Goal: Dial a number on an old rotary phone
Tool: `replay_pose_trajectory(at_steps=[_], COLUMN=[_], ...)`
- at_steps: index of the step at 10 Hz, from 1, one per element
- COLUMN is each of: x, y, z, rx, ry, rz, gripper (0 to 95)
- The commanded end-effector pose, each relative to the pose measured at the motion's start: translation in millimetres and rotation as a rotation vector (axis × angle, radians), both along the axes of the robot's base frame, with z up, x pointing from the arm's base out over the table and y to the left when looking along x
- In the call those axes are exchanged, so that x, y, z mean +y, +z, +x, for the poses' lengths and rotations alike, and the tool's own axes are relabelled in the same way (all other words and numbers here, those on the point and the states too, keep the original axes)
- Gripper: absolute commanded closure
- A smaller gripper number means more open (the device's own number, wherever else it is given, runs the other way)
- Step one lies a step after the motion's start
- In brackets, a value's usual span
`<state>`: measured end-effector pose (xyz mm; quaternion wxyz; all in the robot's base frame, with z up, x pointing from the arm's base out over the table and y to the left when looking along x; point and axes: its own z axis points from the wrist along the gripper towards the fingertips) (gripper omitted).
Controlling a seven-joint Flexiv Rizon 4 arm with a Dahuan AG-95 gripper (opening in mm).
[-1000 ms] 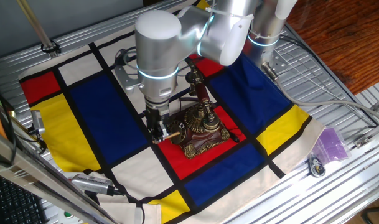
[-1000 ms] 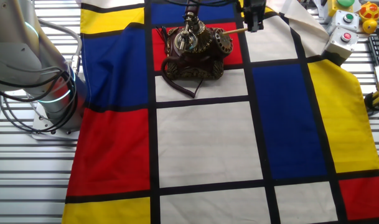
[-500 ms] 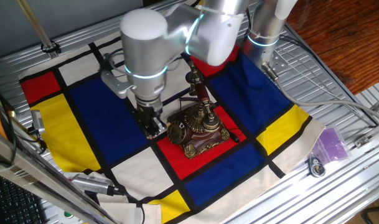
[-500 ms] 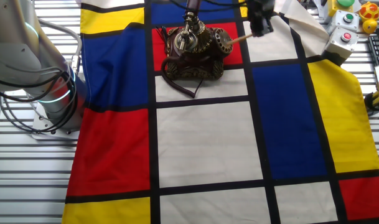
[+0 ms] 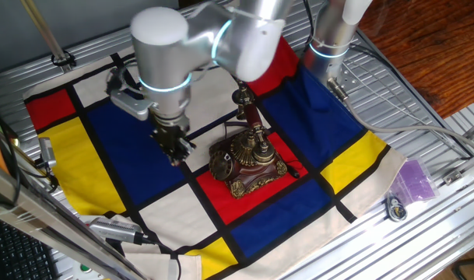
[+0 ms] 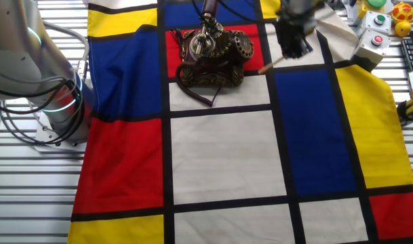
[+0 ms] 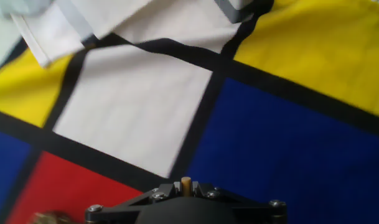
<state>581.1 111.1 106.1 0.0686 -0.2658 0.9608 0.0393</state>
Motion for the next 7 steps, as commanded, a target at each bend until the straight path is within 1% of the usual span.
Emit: replay_pose_trajectory(at_steps=[1,2,3,4,5,7], x=[-19.1,-26.9,-30.1,-35.4,-39.6,-42.5], y=[-12.5,-20.6,-24.1,-30.5,-36.9,-45.0], z=[7.1,9.8,10.8,12.4,13.7,15.2], rx=[0.010,0.017,0.021,0.020,0.016,0.013], ry=[0.045,0.062,0.071,0.085,0.083,0.079], rz=[-0.017,-0.037,-0.050,-0.067,-0.066,-0.062], gripper=[95.0,95.0,95.0,95.0,95.0,95.0])
